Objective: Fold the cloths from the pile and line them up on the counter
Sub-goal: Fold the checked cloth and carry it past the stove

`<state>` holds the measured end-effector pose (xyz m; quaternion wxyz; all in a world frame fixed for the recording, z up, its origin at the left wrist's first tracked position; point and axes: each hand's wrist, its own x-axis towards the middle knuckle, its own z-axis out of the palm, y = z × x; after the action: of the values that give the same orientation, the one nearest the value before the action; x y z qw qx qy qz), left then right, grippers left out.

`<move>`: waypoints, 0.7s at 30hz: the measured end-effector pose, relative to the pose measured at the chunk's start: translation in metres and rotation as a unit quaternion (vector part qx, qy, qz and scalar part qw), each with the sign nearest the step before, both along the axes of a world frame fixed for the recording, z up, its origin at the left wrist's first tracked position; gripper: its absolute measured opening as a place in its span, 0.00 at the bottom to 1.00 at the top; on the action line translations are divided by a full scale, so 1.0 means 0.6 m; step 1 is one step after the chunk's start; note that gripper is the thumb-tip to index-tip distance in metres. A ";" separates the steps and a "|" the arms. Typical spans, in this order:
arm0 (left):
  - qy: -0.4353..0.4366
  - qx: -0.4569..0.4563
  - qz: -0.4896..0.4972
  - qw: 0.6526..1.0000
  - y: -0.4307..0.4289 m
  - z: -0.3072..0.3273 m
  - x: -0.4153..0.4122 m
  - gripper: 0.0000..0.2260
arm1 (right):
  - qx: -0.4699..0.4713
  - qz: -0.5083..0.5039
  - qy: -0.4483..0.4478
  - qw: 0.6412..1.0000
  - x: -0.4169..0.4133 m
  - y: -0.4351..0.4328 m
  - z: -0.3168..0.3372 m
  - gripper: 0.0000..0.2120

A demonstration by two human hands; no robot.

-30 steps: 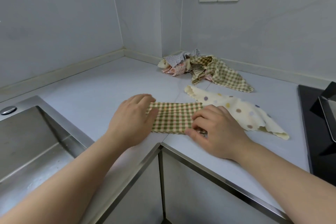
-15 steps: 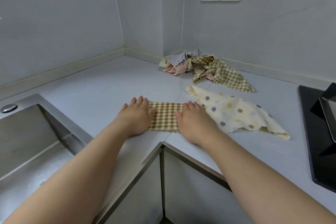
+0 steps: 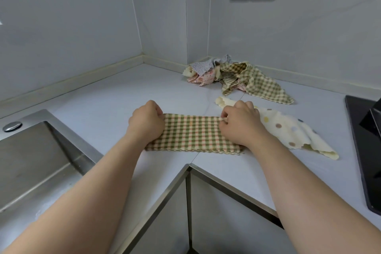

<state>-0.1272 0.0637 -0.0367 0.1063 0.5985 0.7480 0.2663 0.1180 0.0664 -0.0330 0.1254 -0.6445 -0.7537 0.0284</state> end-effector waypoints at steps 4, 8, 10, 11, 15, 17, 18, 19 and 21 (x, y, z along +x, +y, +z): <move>-0.057 0.026 -0.023 0.998 0.000 0.013 -0.006 0.03 | -0.020 0.044 0.103 0.993 0.013 -0.004 0.009 0.01; -0.136 0.068 -0.046 0.987 -0.010 0.044 -0.003 0.04 | -0.036 0.082 0.198 0.976 0.019 -0.012 0.013 0.07; -0.162 0.077 -0.052 0.982 -0.016 0.063 0.002 0.04 | -0.033 0.089 0.215 0.972 0.018 -0.016 0.018 0.08; -0.173 0.079 -0.054 0.980 -0.020 0.072 0.005 0.04 | -0.039 0.095 0.219 0.970 0.018 -0.019 0.022 0.07; -0.195 0.077 -0.061 0.976 -0.032 0.102 0.016 0.09 | -0.096 0.127 0.141 0.977 0.025 -0.038 0.072 0.06; -0.205 0.074 -0.068 0.974 -0.043 0.117 0.025 0.11 | -0.134 0.142 0.102 0.975 0.029 -0.054 0.108 0.12; -0.209 0.075 -0.069 0.973 -0.048 0.125 0.029 0.11 | -0.145 0.152 0.096 0.973 0.031 -0.063 0.124 0.15; -0.209 0.077 -0.070 0.972 -0.053 0.132 0.034 0.11 | -0.153 0.160 0.100 0.970 0.032 -0.073 0.138 0.18; -0.204 0.083 -0.072 0.973 -0.066 0.146 0.044 0.12 | -0.173 0.179 0.097 0.964 0.039 -0.091 0.161 0.24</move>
<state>-0.1007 0.0240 0.0506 0.2256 0.5907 0.6409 0.4352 0.1413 0.0119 0.0635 0.0775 -0.5053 -0.8244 0.2428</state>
